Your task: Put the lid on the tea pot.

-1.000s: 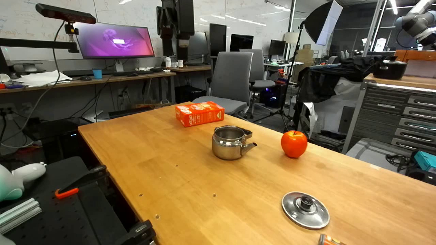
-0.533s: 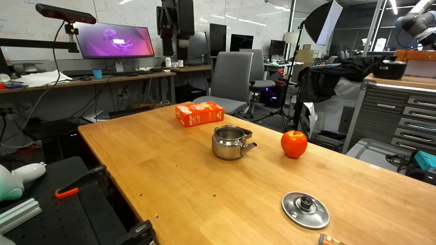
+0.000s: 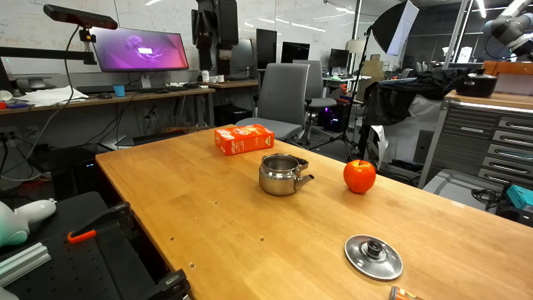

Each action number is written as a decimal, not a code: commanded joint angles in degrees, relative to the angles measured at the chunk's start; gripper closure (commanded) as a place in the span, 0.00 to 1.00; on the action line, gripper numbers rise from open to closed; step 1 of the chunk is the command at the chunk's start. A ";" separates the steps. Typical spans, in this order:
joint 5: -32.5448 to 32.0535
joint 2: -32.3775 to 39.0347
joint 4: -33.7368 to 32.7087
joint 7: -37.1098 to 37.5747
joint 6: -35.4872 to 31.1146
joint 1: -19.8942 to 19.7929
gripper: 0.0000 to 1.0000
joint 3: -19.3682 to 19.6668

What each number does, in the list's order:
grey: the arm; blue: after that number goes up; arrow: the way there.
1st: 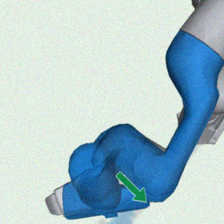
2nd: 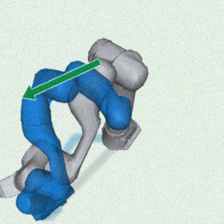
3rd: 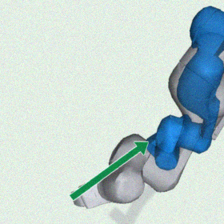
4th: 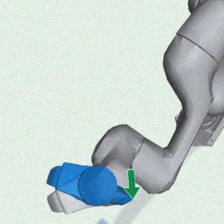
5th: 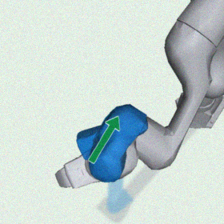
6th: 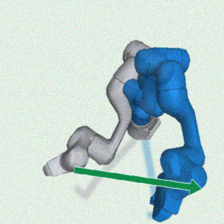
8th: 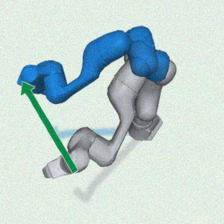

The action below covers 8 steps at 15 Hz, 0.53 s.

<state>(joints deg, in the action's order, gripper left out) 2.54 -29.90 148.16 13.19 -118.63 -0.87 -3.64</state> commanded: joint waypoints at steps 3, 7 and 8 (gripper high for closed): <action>-3.70 3.84 -3.31 0.01 -2.52 -3.33 0.00 1.42; -5.82 8.15 -5.97 -0.22 -6.91 -5.25 0.00 2.72; -6.05 9.39 -6.72 -0.38 -7.83 -5.47 0.00 3.08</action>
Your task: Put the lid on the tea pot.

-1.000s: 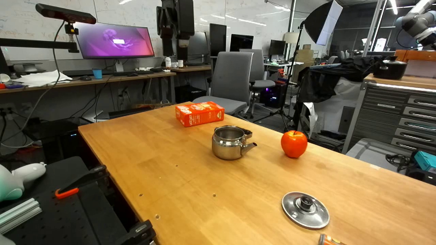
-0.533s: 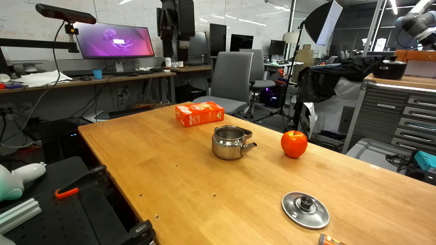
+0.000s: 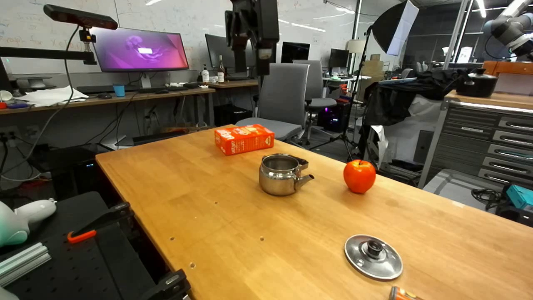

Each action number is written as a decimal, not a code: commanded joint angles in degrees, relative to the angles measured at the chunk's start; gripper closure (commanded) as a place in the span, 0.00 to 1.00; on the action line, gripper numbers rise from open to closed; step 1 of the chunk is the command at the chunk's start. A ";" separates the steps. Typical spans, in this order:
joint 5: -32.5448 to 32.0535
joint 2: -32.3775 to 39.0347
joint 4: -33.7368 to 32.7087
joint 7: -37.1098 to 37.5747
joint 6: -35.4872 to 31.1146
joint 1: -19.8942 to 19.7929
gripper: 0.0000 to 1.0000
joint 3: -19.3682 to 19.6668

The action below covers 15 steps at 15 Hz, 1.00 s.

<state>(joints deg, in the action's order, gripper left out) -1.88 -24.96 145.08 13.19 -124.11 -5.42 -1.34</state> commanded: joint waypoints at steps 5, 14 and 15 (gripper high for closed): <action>-3.47 10.84 -7.73 -0.51 -6.45 -2.81 0.00 2.97; -2.03 20.55 -14.60 -2.89 -9.04 -5.19 0.00 9.31; -1.21 21.69 -15.22 -3.28 -9.87 -5.33 0.00 10.04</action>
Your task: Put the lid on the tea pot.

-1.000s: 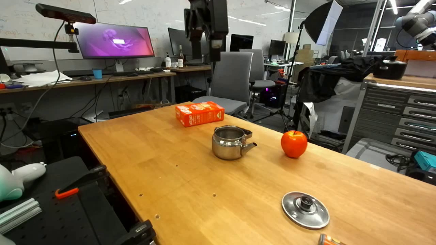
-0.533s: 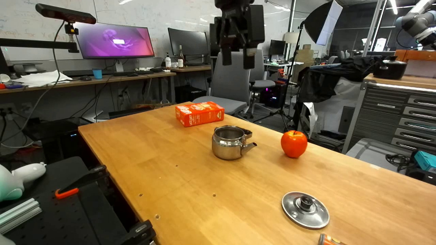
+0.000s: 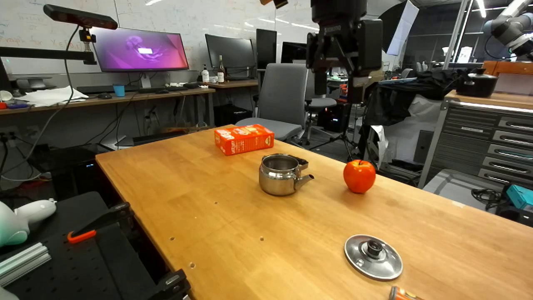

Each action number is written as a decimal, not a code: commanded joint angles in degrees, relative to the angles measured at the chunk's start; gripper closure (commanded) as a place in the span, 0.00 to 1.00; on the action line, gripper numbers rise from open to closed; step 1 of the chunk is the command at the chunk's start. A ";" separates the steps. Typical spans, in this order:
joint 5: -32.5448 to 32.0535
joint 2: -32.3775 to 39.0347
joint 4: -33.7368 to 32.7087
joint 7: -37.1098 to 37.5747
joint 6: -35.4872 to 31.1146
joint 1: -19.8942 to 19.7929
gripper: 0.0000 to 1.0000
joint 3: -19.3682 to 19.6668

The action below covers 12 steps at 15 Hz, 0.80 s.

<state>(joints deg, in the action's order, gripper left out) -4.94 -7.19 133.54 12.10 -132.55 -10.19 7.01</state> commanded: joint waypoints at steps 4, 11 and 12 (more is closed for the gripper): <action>3.90 8.35 -5.85 -2.04 -4.17 -1.34 0.00 3.68; 7.13 16.79 -10.12 -2.39 -4.77 -2.74 0.00 5.10; 7.24 17.59 -10.60 -2.25 -4.73 -2.88 0.00 5.14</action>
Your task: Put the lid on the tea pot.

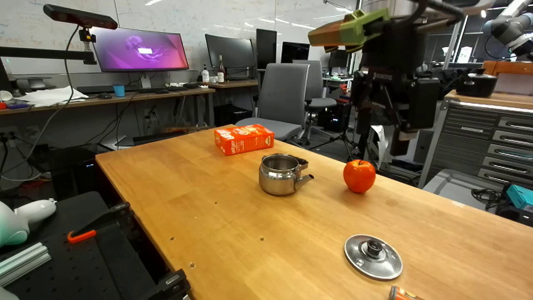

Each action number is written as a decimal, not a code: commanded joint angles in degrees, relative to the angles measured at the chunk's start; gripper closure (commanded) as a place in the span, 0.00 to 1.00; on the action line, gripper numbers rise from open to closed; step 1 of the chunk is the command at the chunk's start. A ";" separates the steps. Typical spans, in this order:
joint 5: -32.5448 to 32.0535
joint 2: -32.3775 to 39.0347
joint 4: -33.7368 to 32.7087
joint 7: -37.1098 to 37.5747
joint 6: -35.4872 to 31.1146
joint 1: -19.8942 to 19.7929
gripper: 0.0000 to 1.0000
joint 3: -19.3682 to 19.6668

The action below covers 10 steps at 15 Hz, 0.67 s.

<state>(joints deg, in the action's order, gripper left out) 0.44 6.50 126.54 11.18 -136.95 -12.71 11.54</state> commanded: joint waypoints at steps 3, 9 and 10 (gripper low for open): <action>2.84 6.72 -4.90 -1.57 -1.28 -0.85 0.00 0.61; 4.98 10.98 -4.97 -2.38 -3.74 -1.17 0.00 0.01; 4.98 11.91 -5.06 -2.31 -3.86 -1.10 0.00 0.00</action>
<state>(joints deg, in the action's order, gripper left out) 3.38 15.28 123.30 10.76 -139.66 -13.59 11.68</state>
